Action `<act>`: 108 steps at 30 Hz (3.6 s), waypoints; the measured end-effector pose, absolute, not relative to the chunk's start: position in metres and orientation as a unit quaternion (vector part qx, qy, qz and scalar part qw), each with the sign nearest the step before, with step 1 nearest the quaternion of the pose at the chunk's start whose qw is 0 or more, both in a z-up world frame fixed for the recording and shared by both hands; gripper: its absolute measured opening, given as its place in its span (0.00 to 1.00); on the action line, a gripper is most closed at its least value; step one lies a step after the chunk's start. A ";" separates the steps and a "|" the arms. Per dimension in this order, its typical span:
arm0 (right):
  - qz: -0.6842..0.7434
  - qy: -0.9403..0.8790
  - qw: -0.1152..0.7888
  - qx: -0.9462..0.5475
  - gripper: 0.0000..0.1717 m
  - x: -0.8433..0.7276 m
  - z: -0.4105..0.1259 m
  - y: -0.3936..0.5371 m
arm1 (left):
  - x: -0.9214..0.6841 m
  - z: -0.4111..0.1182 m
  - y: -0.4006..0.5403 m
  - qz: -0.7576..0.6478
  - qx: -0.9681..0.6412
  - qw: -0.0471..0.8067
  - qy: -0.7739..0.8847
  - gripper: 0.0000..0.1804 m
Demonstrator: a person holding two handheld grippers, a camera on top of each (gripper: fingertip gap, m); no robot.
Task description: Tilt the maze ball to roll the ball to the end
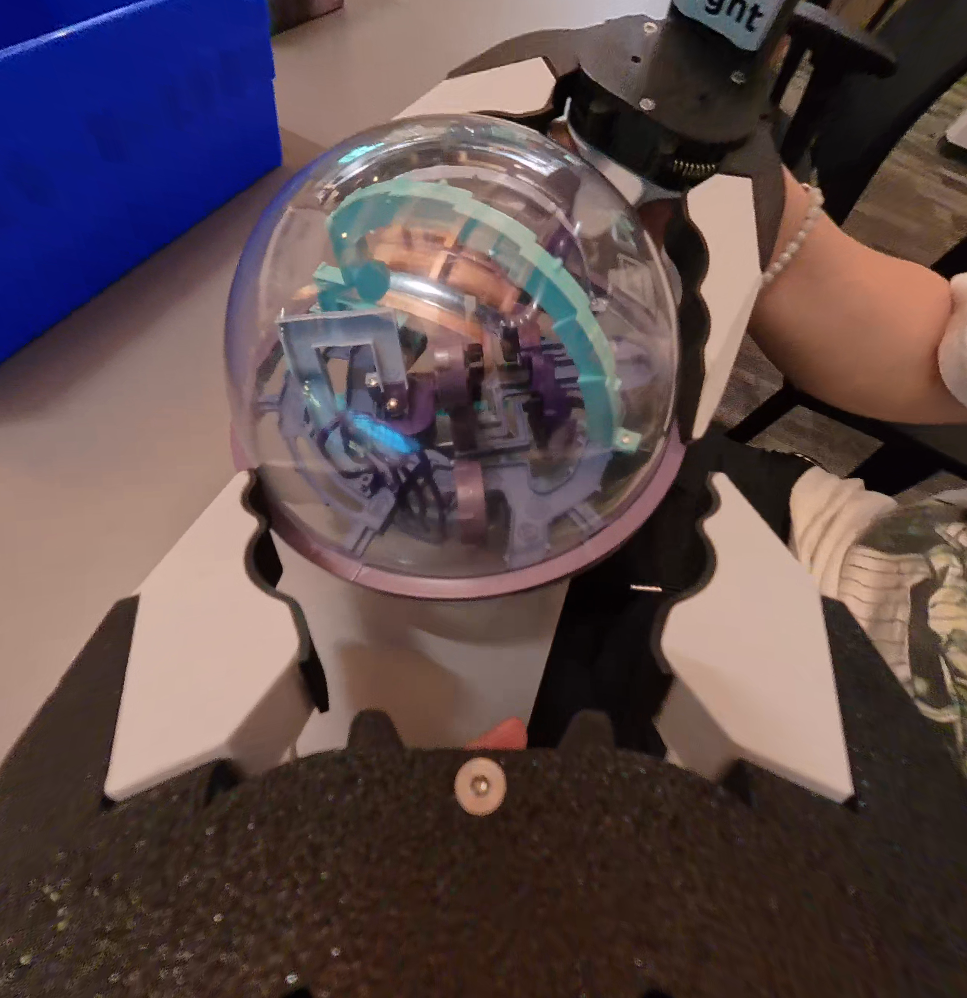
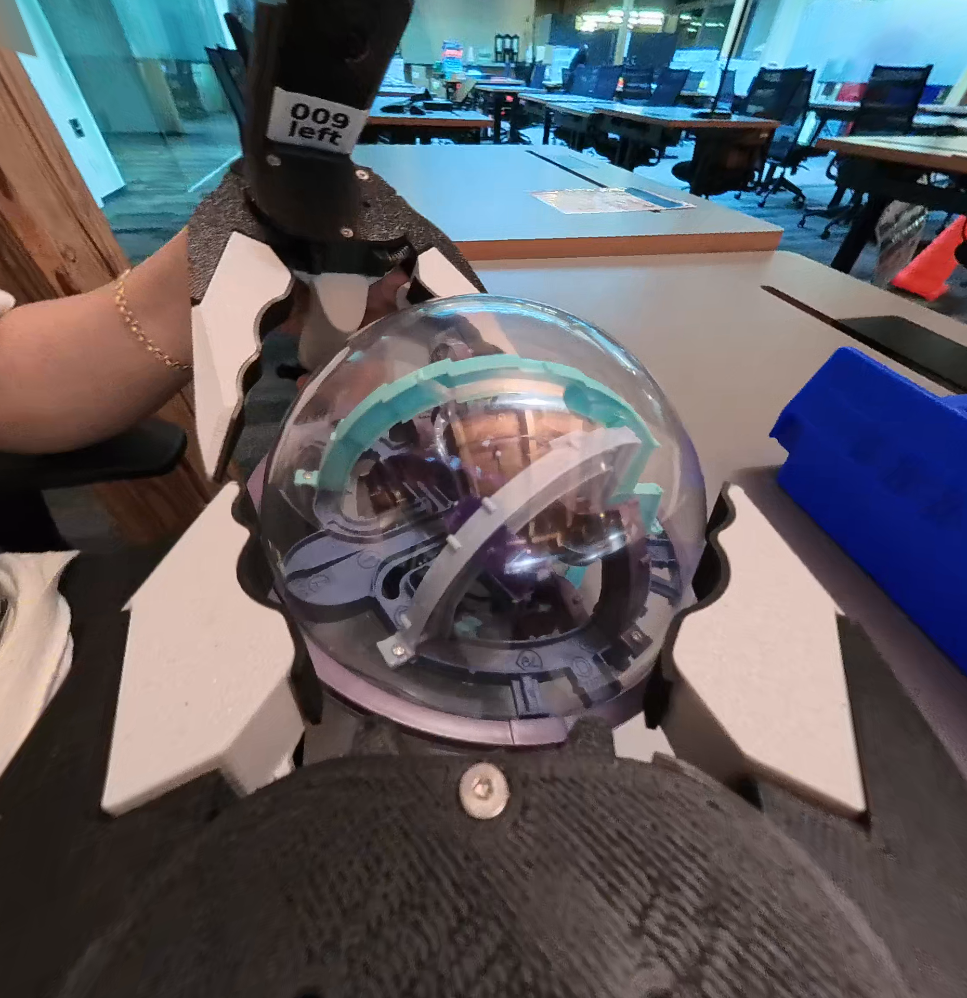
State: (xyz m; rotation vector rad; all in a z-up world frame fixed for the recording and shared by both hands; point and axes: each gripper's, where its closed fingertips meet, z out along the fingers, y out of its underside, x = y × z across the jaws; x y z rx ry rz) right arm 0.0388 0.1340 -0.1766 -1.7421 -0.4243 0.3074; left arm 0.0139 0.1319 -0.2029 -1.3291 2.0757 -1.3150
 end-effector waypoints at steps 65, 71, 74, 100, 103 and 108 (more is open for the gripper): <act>0.021 -0.292 0.640 -0.710 0.92 0.040 -0.190 0.137 | 0.038 -0.178 0.137 -0.405 -0.373 0.375 0.746 0.77; 0.022 -0.286 0.640 -0.713 0.92 0.040 -0.189 0.139 | 0.038 -0.179 0.139 -0.419 -0.379 0.367 0.739 0.77; 0.026 -0.280 0.637 -0.717 0.92 0.038 -0.187 0.141 | 0.038 -0.179 0.141 -0.438 -0.384 0.357 0.730 0.77; 0.010 -0.270 0.640 -0.719 0.92 0.047 -0.182 0.139 | 0.046 -0.189 0.146 -0.515 -0.464 0.266 0.670 0.77; 0.006 -0.276 0.637 -0.720 0.92 0.048 -0.184 0.137 | 0.046 -0.189 0.145 -0.510 -0.466 0.267 0.672 0.77; 0.095 -0.214 0.654 -0.720 0.91 0.045 -0.175 0.137 | 0.045 -0.188 0.144 -0.561 -0.513 0.185 0.623 0.77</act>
